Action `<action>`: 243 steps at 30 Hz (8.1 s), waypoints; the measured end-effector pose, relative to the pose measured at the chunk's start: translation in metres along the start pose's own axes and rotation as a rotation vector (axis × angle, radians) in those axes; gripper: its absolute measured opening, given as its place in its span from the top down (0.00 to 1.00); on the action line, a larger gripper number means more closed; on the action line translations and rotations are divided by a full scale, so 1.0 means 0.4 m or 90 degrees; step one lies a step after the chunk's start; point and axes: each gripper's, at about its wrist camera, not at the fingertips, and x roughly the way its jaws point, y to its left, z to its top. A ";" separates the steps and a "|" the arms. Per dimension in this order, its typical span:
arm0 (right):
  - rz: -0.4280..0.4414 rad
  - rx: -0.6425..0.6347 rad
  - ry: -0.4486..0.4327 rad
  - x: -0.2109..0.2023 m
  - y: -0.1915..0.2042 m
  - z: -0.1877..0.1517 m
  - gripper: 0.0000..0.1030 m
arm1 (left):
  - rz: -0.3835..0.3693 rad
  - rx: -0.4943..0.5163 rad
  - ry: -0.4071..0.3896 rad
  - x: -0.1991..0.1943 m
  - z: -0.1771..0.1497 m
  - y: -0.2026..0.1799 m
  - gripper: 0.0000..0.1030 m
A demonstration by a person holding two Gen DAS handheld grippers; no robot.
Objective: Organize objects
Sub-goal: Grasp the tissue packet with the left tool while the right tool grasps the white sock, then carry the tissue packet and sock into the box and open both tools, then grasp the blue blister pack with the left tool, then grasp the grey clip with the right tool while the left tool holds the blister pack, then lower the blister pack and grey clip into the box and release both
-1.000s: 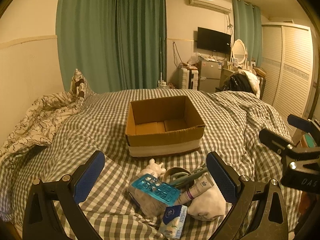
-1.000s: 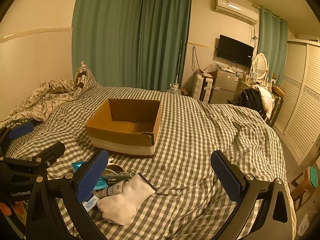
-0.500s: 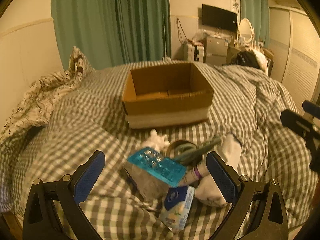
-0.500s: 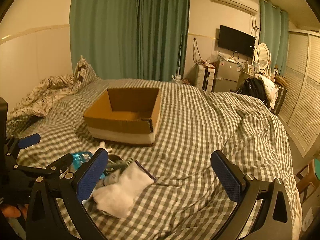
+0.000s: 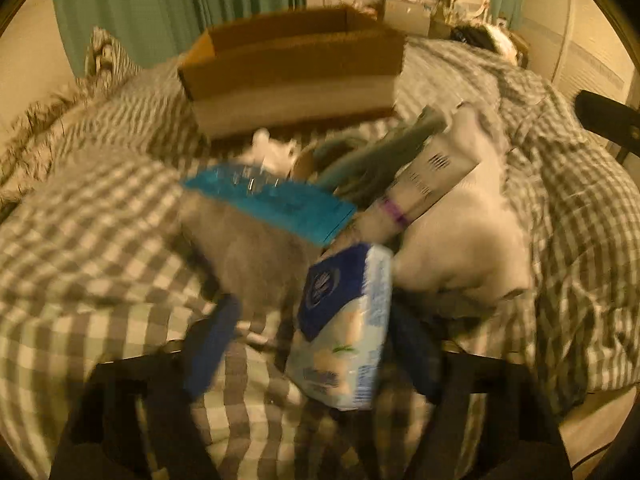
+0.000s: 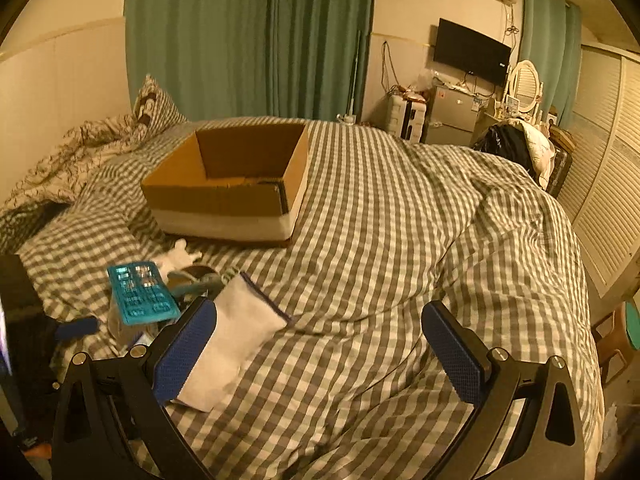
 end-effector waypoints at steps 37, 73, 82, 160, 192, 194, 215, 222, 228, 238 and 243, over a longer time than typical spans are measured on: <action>0.106 -0.073 0.039 -0.072 0.083 0.008 0.56 | -0.149 -0.004 -0.139 -0.266 0.161 0.001 0.81; 0.220 -0.083 0.037 0.415 0.115 0.451 0.32 | -0.022 -0.067 -0.112 0.122 0.632 0.246 0.26; 0.179 -0.108 -0.040 0.232 0.091 0.453 0.25 | 0.007 -0.039 -0.130 -0.027 0.567 0.234 0.17; 0.205 -0.011 0.184 0.362 0.211 0.017 0.64 | -0.018 -0.029 -0.138 -0.105 0.223 0.192 0.93; 0.257 -0.051 0.015 0.079 0.168 0.215 0.86 | -0.056 -0.042 -0.198 -0.215 0.299 0.168 0.93; 0.226 -0.077 0.030 0.107 0.187 0.194 0.86 | -0.056 -0.043 -0.191 -0.202 0.296 0.167 0.93; 0.280 -0.048 0.054 0.140 0.166 0.187 0.87 | -0.068 -0.048 -0.167 -0.171 0.298 0.165 0.93; 0.261 -0.076 -0.003 0.089 0.176 0.303 0.87 | -0.079 -0.044 -0.201 -0.203 0.391 0.160 0.93; 0.248 -0.089 -0.043 0.098 0.179 0.413 0.87 | -0.080 -0.047 -0.229 -0.196 0.511 0.173 0.93; 0.259 -0.087 0.006 0.304 0.194 0.470 0.87 | -0.086 -0.055 -0.176 -0.012 0.621 0.213 0.93; 0.265 -0.079 0.038 0.414 0.199 0.467 0.87 | -0.089 -0.048 -0.150 0.069 0.642 0.223 0.93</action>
